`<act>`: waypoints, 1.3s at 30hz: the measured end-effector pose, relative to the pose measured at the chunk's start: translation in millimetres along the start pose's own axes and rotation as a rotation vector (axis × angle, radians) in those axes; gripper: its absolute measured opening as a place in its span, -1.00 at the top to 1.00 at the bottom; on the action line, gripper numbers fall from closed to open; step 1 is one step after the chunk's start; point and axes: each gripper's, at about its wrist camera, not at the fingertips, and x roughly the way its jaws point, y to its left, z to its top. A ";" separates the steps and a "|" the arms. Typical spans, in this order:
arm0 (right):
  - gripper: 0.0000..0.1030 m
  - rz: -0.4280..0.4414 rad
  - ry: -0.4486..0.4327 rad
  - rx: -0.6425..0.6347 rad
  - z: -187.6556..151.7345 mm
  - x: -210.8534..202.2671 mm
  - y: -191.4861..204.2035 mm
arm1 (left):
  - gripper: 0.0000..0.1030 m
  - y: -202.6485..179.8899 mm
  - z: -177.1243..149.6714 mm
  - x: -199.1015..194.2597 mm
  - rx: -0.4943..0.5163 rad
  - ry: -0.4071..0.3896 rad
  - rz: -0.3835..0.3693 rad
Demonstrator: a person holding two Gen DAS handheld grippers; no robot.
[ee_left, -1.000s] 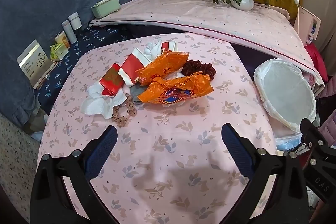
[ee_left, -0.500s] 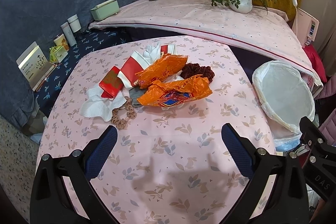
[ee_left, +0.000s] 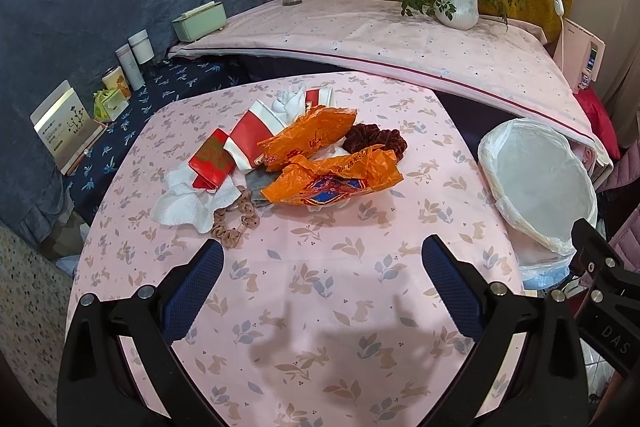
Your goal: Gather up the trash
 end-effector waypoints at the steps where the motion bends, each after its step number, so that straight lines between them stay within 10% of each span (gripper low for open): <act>1: -0.86 -0.001 0.000 0.000 0.2 0.0 -0.1 | -0.84 -0.8 0.2 -0.6 0.001 -0.002 0.000; 39: -0.86 -0.015 -0.011 0.004 3.1 -0.1 -4.7 | -0.78 -0.6 2.1 -0.6 0.006 -0.010 -0.008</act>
